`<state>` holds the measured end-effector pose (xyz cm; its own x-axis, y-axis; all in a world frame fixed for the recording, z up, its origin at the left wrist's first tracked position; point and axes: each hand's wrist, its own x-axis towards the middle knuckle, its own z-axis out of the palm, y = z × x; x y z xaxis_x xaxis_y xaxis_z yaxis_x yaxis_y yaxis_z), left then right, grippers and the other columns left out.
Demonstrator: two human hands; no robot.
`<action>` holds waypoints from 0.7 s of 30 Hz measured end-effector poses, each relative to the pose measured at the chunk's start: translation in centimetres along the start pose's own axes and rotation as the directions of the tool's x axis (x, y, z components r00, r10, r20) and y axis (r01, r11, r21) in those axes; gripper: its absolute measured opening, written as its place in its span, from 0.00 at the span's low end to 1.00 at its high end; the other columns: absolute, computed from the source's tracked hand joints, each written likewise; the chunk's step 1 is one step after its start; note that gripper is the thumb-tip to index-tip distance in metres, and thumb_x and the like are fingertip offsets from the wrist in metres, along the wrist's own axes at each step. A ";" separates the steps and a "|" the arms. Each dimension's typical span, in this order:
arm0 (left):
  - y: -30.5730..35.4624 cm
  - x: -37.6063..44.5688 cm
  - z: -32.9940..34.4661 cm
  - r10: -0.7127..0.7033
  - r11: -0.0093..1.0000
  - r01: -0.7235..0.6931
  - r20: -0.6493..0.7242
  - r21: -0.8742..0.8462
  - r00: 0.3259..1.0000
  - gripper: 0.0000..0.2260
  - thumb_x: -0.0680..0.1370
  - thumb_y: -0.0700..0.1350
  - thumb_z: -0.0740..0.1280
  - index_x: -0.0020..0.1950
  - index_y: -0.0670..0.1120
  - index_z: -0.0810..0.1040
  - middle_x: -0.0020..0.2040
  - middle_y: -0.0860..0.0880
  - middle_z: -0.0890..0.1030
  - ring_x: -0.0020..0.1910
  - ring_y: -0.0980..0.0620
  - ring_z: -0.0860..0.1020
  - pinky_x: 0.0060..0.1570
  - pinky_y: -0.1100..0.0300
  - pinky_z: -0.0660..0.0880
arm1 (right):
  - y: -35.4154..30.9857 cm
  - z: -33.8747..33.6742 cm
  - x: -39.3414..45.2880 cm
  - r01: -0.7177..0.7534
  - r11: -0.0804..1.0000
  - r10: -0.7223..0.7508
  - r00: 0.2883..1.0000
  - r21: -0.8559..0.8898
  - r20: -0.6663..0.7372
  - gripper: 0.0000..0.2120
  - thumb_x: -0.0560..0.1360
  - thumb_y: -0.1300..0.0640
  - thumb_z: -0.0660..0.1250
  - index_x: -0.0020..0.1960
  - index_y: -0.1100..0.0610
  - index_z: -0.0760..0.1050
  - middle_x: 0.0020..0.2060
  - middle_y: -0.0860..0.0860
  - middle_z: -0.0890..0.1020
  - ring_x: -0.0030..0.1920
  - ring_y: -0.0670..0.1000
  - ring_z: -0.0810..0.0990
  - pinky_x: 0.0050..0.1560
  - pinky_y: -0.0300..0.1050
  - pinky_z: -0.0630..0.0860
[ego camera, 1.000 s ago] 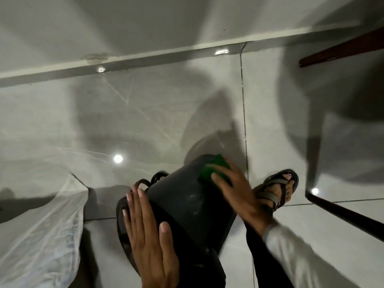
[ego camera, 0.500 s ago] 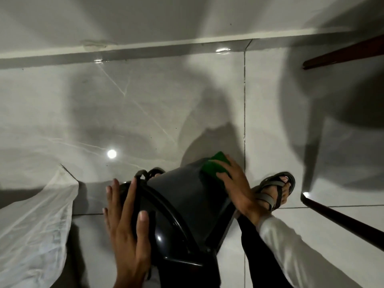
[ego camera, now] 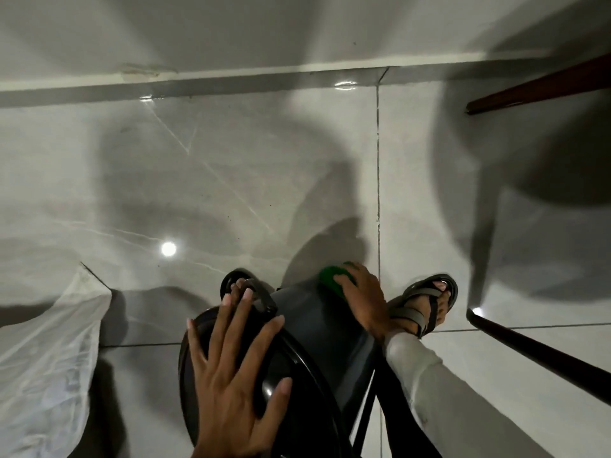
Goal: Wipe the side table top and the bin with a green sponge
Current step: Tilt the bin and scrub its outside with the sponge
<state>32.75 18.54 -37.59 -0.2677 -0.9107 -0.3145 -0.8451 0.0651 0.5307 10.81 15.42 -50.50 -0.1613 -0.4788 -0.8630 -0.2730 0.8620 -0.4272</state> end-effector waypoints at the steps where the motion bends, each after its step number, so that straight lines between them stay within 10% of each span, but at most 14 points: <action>1: -0.1 -0.1 0.1 0.017 1.000 -0.017 -0.006 0.012 1.000 0.29 0.83 0.70 0.47 0.81 0.62 0.65 0.87 0.47 0.60 0.89 0.47 0.52 0.80 0.22 0.46 | -1.0 0.5 -0.8 0.064 0.998 -0.062 0.996 -0.026 0.058 0.16 0.82 0.57 0.66 0.69 0.55 0.80 0.76 0.53 0.75 0.78 0.56 0.71 0.75 0.41 0.62; 5: -0.6 -0.2 0.4 0.076 0.994 -0.075 -0.012 0.084 0.997 0.31 0.84 0.68 0.46 0.86 0.60 0.55 0.89 0.46 0.54 0.89 0.44 0.48 0.78 0.19 0.44 | -2.1 1.4 -8.8 0.483 0.869 -0.495 0.845 0.108 0.205 0.21 0.76 0.45 0.63 0.67 0.26 0.74 0.80 0.32 0.63 0.81 0.35 0.58 0.79 0.35 0.55; 13: -0.2 -0.2 0.6 0.083 0.989 -0.086 0.034 0.118 0.996 0.31 0.84 0.69 0.46 0.86 0.62 0.55 0.88 0.42 0.55 0.89 0.42 0.47 0.76 0.16 0.43 | 2.9 -0.6 2.2 0.000 0.995 0.010 0.995 -0.100 0.101 0.19 0.85 0.58 0.62 0.74 0.60 0.74 0.74 0.58 0.76 0.74 0.60 0.75 0.75 0.46 0.67; 16: -0.1 -0.1 0.4 0.064 0.992 -0.066 0.022 0.107 0.998 0.30 0.84 0.68 0.45 0.86 0.61 0.56 0.86 0.38 0.60 0.89 0.42 0.47 0.76 0.16 0.44 | 0.7 1.0 0.6 0.168 0.982 -0.153 0.975 -0.085 0.161 0.18 0.79 0.53 0.66 0.67 0.48 0.81 0.74 0.47 0.77 0.75 0.54 0.74 0.79 0.51 0.67; 18: 0.2 -0.1 0.6 0.071 0.992 -0.072 0.017 0.107 0.997 0.30 0.85 0.67 0.45 0.86 0.59 0.55 0.84 0.35 0.62 0.89 0.42 0.47 0.75 0.15 0.44 | 0.0 1.4 -4.0 0.402 0.915 -0.398 0.887 0.032 0.234 0.22 0.73 0.49 0.66 0.65 0.31 0.78 0.75 0.30 0.70 0.77 0.38 0.67 0.79 0.37 0.59; 21: 0.4 -0.1 0.6 0.092 0.990 -0.091 0.004 0.108 0.996 0.31 0.85 0.66 0.45 0.87 0.57 0.54 0.83 0.33 0.62 0.89 0.42 0.47 0.74 0.14 0.46 | 1.4 0.1 -6.9 0.480 0.872 -0.483 0.819 0.091 0.309 0.28 0.73 0.50 0.65 0.72 0.31 0.73 0.79 0.33 0.67 0.79 0.33 0.61 0.74 0.24 0.54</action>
<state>32.16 18.89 -37.88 -0.3457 -0.8995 -0.2673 -0.8620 0.1918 0.4692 11.62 20.00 -45.18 0.2925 -0.7573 -0.5838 -0.2292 0.5372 -0.8117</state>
